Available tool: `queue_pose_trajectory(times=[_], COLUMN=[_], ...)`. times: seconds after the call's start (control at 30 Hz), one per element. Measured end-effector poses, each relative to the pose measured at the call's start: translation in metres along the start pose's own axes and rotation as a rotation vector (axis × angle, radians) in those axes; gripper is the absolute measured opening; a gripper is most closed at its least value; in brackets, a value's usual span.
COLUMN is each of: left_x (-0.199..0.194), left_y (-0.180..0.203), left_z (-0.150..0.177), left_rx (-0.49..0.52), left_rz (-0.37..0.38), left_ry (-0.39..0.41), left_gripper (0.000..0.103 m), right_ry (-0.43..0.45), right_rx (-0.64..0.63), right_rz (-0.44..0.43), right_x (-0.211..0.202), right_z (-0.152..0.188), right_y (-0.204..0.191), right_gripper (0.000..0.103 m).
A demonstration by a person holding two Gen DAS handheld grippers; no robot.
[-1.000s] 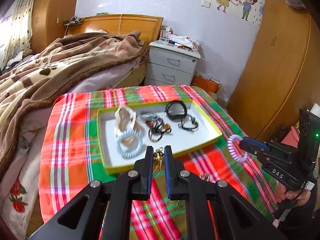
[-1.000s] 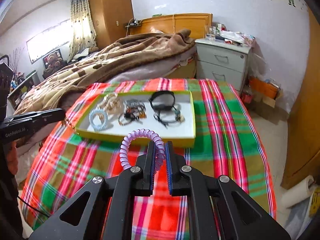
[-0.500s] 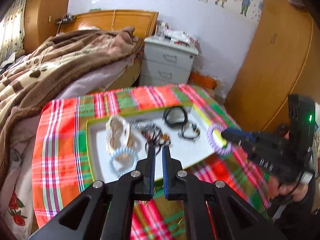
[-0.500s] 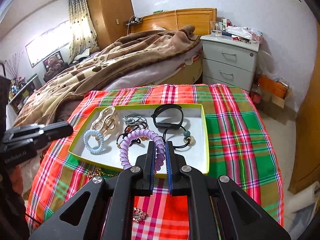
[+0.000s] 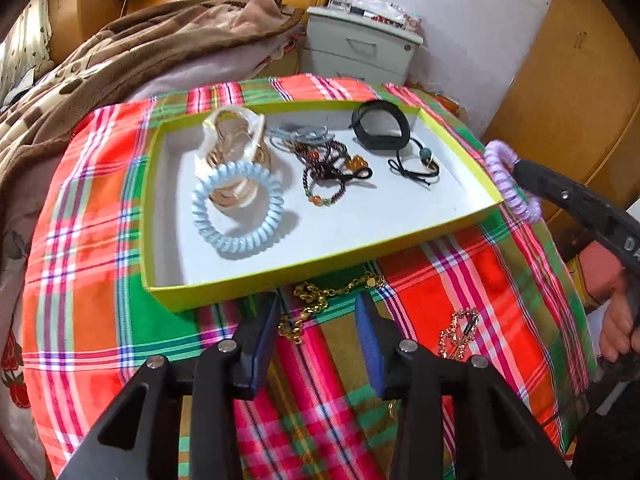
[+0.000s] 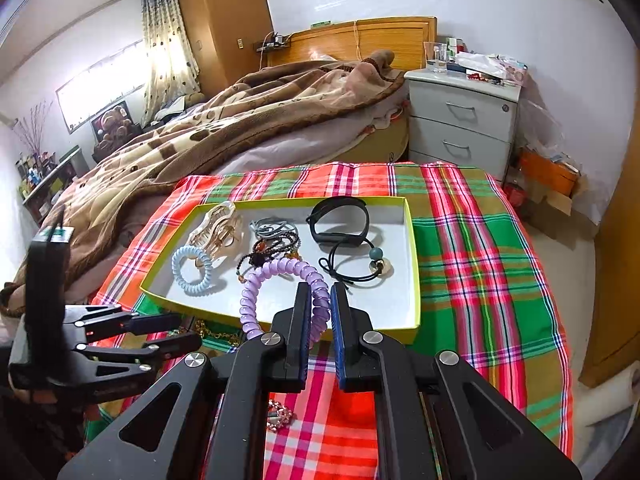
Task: Organize jewelry
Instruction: 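Carry the gold chain with the left tool while the right carries the hair tie into the box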
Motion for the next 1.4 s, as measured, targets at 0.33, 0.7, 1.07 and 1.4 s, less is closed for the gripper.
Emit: queue_pose_trajectory(times=[0.33,0.7,1.07,1.4], left_x=[0.015,0.009,-0.037,-0.083], left_y=[0.018,0.02,0.012,0.009], left_z=[-0.008,-0.006,-0.015,-0.05], left_rx=[0.062,0.038,-0.008,0.022], left_rz=[-0.164,-0.118,-0.04,-0.017], left_ry=[-0.05,-0.006,0.124,0.236], left_gripper=[0.044,0.006,0.007,0.007], right_ry=[0.006,0.012,0.045,0.063], right_rx=[0.012,0.025,0.034,0.017], right_rz=[-0.023,-0.02,-0.009,-0.024], right_x=[-0.002,-0.006,-0.02,-0.03], right_z=[0.003,0.004,0.001,-0.016], right_y=[0.006,0.01,0.011,0.001], right_gripper=[0.01,0.01,0.01,0.01])
Point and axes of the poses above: each gripper's, at about its wrist camera, not at the fingertips, and x roughly the way its jaws point, y to its right, z to its underside, the point moved 2 cm from there along x, roughly the way its jaws point, and after that the axes turned 15 degrees about x, right-handed, at the moved point
